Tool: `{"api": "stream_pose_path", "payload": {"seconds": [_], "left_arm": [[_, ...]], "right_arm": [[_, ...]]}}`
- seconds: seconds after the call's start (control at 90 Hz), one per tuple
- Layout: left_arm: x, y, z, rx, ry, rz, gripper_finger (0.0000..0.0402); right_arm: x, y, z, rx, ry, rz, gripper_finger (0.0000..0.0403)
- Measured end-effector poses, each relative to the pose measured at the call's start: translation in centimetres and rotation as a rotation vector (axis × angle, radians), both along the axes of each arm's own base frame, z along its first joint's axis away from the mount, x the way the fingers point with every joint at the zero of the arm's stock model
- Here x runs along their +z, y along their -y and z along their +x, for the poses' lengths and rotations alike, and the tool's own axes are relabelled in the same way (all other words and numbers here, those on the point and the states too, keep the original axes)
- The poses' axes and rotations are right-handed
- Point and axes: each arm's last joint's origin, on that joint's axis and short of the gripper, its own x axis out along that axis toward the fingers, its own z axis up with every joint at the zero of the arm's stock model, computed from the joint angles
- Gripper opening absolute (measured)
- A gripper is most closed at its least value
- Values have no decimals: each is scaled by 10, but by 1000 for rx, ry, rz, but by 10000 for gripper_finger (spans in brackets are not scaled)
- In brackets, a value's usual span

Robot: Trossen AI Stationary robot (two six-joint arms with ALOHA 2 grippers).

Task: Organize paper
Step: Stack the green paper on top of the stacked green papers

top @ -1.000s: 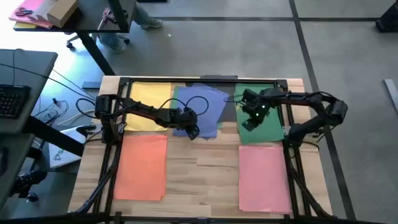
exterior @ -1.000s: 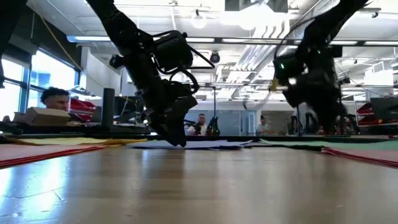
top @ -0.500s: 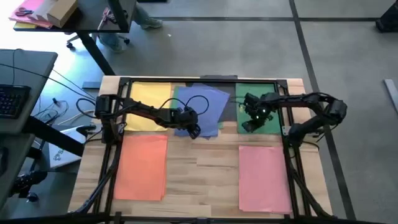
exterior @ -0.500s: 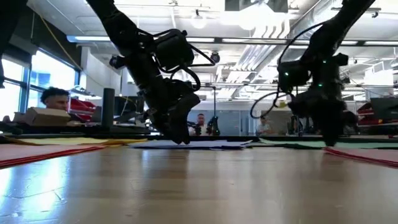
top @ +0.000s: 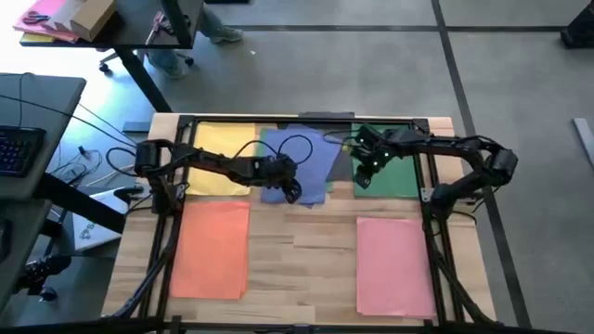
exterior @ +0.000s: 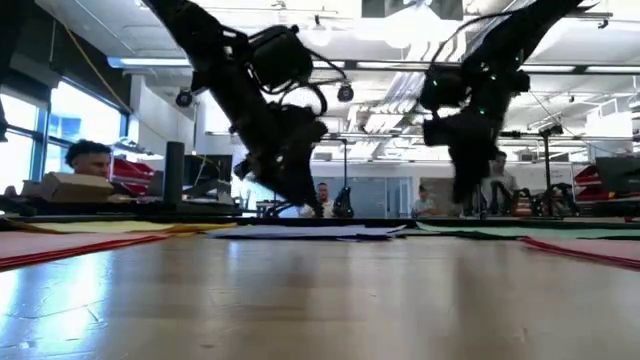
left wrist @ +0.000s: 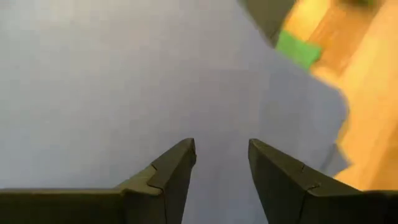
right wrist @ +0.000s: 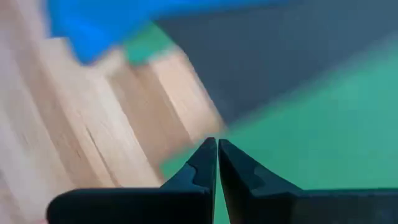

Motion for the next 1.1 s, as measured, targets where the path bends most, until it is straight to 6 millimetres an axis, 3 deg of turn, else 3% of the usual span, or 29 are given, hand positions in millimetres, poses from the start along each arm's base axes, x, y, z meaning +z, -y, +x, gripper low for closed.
{"api": "stream_pose_path", "payload": {"seconds": [0.1, 0.2, 0.4, 0.611, 0.867, 1.1], "left_arm": [[7, -1, -4, 29, 1, -17, 145], [8, -1, -8, 70, -16, -40, 145], [3, -2, -13, 148, -57, -58, 145], [-5, -7, -21, 255, -58, -125, 145], [-17, -9, -31, 259, -125, -51, 145], [-38, -8, -47, 214, -169, -78, 145]], "right_arm": [[0, -12, 14, 263, 75, -184, 11], [0, -22, 24, 449, 95, -331, 46], [-9, -40, 35, 712, 109, -406, 136], [-29, -50, 53, 745, 51, -507, 181], [-58, -69, 68, 800, -79, -657, 169], [-58, -77, 79, 680, -120, -856, 165]]}}
